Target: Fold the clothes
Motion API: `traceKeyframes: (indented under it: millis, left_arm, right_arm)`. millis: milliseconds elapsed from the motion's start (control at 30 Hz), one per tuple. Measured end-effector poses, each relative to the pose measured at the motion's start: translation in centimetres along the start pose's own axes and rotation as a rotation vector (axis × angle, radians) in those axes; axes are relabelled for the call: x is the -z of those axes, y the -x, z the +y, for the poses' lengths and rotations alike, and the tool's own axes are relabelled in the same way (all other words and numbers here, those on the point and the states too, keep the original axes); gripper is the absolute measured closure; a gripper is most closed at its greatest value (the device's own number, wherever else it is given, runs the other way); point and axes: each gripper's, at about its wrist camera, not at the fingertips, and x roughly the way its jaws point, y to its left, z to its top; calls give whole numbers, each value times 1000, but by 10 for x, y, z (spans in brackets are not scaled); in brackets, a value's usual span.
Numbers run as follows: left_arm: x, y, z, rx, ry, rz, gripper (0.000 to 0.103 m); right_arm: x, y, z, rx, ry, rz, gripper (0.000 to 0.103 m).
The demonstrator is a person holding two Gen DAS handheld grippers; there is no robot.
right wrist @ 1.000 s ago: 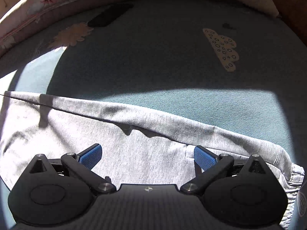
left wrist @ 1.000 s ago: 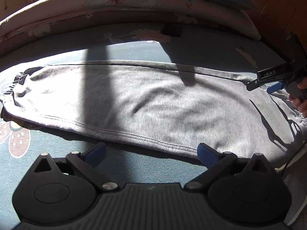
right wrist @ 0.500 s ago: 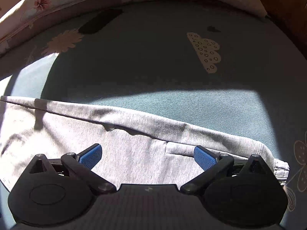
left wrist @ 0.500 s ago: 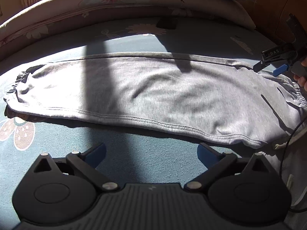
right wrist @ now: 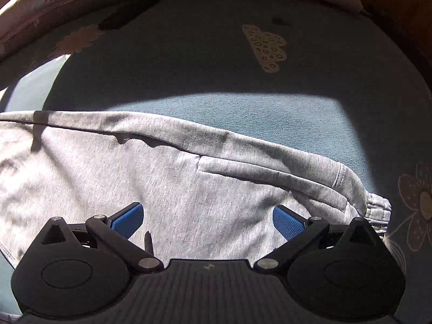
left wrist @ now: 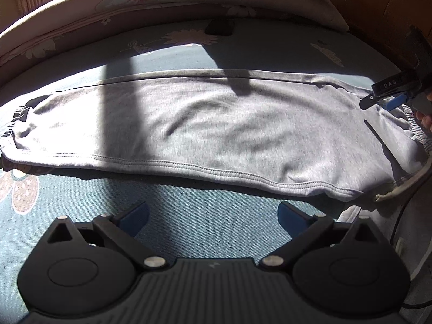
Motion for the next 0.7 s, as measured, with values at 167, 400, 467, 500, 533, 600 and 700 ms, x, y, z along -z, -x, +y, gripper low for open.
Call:
traceKeyframes:
  millis: [167, 400, 467, 500, 533, 600, 700]
  left_arm:
    - [-4, -4, -13, 16, -20, 4, 2]
    - [-3, -8, -33, 23, -100, 34, 2]
    - [-5, -8, -38, 28, -116, 38, 2]
    - [-6, -7, -40, 29, -119, 37, 2]
    - [-8, -7, -42, 33, -121, 35, 2]
    - [-12, -7, -46, 42, -122, 32, 2]
    - [-15, -6, -51, 50, -122, 36, 2]
  right_arm:
    - [31, 11, -21, -45, -68, 13, 0]
    - [30, -21, -76, 65, -189, -65, 0]
    - [22, -21, -96, 28, -259, -73, 0]
    - [17, -19, -104, 2, -289, -70, 0]
    - [15, -16, -107, -14, -304, -59, 0]
    - [13, -8, -106, -18, -300, -36, 0]
    - [12, 2, -98, 2, -262, 10, 0]
